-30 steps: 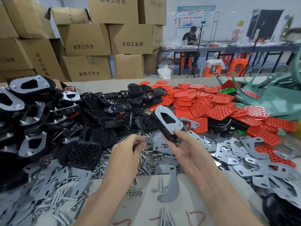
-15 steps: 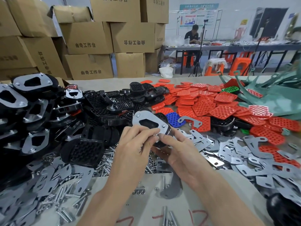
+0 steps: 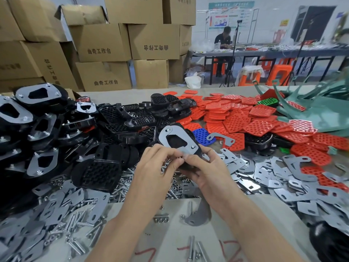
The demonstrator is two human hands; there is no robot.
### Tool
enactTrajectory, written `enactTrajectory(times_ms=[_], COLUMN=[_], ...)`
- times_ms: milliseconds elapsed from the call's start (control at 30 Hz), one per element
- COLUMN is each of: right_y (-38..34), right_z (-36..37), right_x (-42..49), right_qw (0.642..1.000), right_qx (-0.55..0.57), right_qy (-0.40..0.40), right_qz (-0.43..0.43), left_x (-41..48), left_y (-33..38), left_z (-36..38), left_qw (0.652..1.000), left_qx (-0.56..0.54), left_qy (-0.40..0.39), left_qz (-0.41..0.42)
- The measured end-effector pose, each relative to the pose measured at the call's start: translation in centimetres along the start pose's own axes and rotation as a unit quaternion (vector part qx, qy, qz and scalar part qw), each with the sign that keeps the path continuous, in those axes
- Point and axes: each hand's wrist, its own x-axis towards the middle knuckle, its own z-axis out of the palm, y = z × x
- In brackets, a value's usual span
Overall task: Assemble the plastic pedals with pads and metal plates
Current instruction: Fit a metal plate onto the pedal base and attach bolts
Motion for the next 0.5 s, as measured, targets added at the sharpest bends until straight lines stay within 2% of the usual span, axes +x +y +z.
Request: enactTrajectory(times_ms=[167,500], right_y=[0.15,-0.12], right_z=[-0.04,-0.05], right_x=[0.1,-0.09], right_qw=[1.0,0.998], right_qx=[-0.024,-0.054], right_qy=[0.007,0.016], right_qz=[0.003,-0.002], left_x=[-0.07,-0.12], left_y=[-0.04,0.04], left_z=[-0.06,-0.24], left_qw=[0.999,0.999], left_qx=[-0.024,-0.015], left_qy=[0.001,-0.002], left_qz=[-0.043,-0.042])
